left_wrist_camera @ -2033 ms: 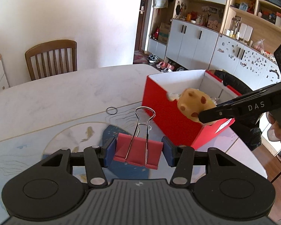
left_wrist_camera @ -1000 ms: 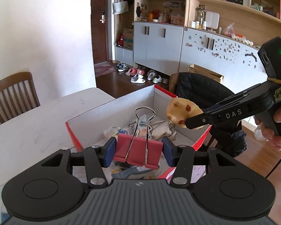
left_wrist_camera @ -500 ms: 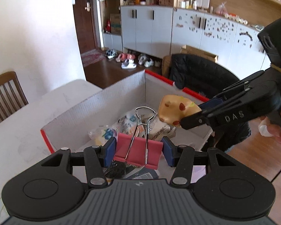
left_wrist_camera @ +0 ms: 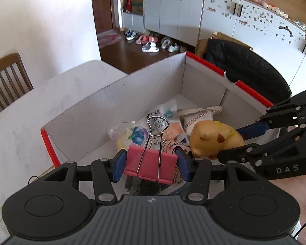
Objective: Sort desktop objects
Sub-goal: 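Lower and release the binder clip with left tool while right tool releases the pig toy in the box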
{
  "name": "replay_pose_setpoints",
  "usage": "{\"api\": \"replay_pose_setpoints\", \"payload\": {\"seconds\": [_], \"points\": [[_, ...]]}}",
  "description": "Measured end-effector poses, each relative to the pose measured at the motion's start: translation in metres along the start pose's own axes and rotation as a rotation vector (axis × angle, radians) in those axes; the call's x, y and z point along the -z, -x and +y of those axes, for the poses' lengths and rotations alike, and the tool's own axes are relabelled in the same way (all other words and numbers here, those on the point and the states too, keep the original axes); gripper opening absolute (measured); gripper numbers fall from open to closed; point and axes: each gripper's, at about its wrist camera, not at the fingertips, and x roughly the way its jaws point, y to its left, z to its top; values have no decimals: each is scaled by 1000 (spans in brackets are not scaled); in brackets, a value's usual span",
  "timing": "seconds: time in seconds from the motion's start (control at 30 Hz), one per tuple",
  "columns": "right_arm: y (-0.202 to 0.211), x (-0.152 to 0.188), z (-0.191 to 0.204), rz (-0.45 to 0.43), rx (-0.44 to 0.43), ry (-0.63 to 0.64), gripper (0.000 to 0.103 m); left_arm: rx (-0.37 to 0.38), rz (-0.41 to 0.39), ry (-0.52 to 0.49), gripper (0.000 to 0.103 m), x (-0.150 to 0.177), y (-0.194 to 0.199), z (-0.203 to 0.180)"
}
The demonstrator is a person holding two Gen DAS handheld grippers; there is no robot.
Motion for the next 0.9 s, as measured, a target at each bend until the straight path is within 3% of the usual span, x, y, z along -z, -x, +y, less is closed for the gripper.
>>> {"api": "replay_pose_setpoints", "payload": {"seconds": [0.5,0.6,0.9], "points": [[-5,6,-4,32,-3,12,45,26,75,22,55,4,-12,5],[-3,6,-5,25,-14,15,53,29,63,38,63,5,-7,7],[12,6,-3,-2,-38,33,64,51,29,71,63,11,12,8]]}}
